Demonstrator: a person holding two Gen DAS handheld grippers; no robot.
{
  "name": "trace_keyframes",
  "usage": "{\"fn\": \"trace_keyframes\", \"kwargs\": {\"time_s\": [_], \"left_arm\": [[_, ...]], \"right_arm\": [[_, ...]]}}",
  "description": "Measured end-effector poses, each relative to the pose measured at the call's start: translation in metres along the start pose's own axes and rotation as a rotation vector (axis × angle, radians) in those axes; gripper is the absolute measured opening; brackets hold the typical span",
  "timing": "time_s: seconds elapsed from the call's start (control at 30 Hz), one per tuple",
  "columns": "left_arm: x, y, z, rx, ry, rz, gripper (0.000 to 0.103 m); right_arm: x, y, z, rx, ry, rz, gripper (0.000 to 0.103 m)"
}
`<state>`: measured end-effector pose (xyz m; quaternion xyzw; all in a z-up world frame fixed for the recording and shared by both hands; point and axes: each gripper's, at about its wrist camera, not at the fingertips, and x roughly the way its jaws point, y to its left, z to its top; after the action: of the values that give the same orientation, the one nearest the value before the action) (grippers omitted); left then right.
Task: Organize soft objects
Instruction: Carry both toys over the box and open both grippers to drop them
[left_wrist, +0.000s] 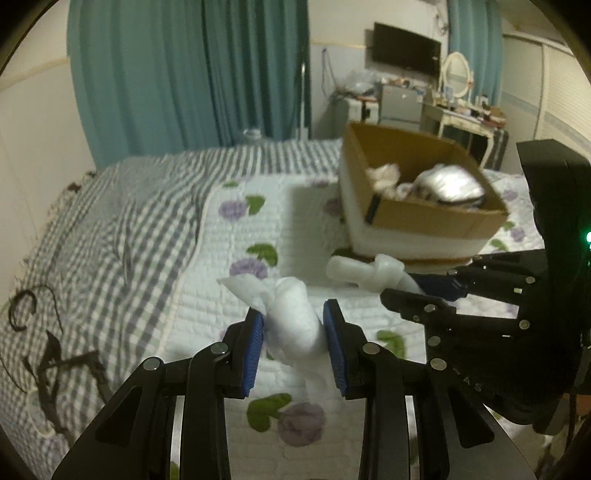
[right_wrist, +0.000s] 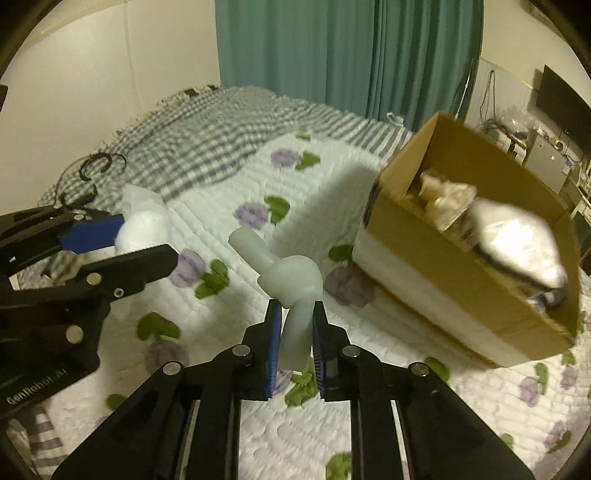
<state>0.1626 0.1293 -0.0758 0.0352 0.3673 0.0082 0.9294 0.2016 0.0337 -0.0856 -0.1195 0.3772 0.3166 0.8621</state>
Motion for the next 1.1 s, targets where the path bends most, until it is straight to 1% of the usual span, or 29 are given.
{"fn": "trace_keyframes", "kwargs": {"time_s": [0.23,0.33,0.6,0.7,0.8,0.93,1.1], "left_arm": [[-0.050,-0.023,0.015,0.029,-0.081,-0.013,0.031],[-0.069,-0.035,0.019,0.048,-0.110,-0.008,0.031],[-0.112,-0.069,0.039,0.104,-0.199,-0.067,0.031],[-0.123,-0.081,0.049,0.113,-0.231,-0.072,0.031],[-0.127,-0.089,0.056,0.123,-0.250,-0.082,0.031],[-0.123,-0.101,0.068,0.142,-0.267,-0.097,0.031],[-0.096,-0.110,0.088,0.144,-0.264,-0.128,0.031]], "right_arm": [[-0.071,-0.002,0.005,0.000,-0.082,-0.031,0.015],[-0.102,-0.007,0.004,-0.004,-0.113,-0.061,0.015],[-0.175,-0.024,0.006,-0.008,-0.190,-0.140,0.015],[-0.193,-0.034,0.007,-0.009,-0.211,-0.164,0.015],[-0.211,-0.054,0.010,0.013,-0.237,-0.181,0.015],[-0.225,-0.082,0.015,0.054,-0.273,-0.203,0.015],[-0.222,-0.119,0.024,0.084,-0.282,-0.219,0.015]]}}
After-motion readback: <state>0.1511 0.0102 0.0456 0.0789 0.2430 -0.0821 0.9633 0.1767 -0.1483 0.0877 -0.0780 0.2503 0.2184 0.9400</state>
